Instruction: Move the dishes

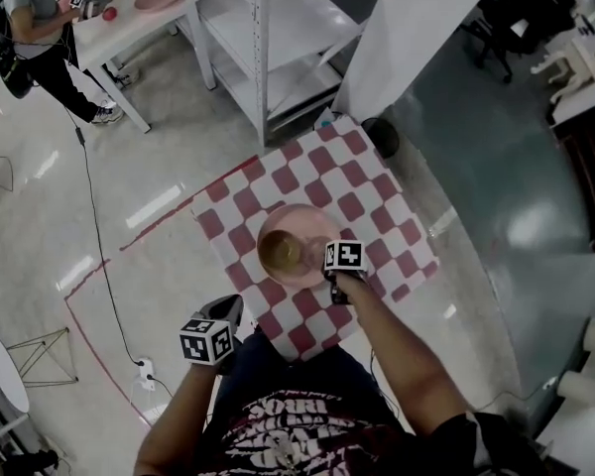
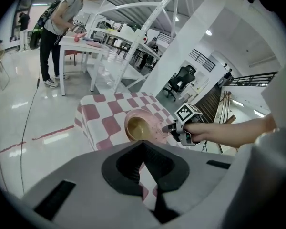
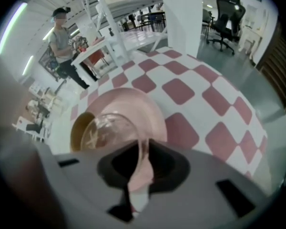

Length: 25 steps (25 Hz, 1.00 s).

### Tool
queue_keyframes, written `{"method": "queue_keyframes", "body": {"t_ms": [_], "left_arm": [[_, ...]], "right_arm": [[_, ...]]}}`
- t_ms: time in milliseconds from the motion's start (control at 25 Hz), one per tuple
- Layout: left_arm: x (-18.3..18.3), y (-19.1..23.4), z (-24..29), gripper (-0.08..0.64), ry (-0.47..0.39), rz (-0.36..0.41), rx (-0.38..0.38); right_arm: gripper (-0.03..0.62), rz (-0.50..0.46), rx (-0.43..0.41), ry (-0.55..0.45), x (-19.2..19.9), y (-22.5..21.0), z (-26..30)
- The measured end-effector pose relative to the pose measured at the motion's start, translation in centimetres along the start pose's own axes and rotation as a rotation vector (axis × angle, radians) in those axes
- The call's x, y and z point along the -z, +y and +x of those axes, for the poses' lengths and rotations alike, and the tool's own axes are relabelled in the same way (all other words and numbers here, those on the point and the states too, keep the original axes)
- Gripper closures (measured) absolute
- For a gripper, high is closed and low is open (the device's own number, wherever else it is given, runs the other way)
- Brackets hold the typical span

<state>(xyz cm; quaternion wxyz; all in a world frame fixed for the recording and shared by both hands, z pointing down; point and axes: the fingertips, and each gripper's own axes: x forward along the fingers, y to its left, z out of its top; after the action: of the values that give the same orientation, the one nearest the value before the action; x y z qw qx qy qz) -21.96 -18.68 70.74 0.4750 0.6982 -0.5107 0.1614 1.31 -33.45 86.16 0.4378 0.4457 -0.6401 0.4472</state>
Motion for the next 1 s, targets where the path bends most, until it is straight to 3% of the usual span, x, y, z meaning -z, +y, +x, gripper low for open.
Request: {"method": "queue_keyframes", "body": {"t_ms": [160, 480, 760, 1000], "left_arm": [[1.0, -1.3, -0.5, 0.532, -0.015, -0.024, -0.025], [1.4, -4.9, 1.8, 0.532, -0.021, -0.019, -0.005], [1.7, -9.1, 5.0, 0.532, 0.014, 0.018, 0.044], [2.4, -10.1, 5.4, 0.532, 0.019, 0.019, 0.008]], "right_arm": [[0.54, -0.077, -0.001, 0.009, -0.5, -0.7, -0.3], [0.54, -0.052, -0.077, -0.021, -1.7, -2.8, -4.2], [0.54, 0.05, -0.046, -0.054, -2.7, -11.0, -6.1], [0.538, 0.113, -0.012, -0.025, -0.9, -17.7, -4.5]]}}
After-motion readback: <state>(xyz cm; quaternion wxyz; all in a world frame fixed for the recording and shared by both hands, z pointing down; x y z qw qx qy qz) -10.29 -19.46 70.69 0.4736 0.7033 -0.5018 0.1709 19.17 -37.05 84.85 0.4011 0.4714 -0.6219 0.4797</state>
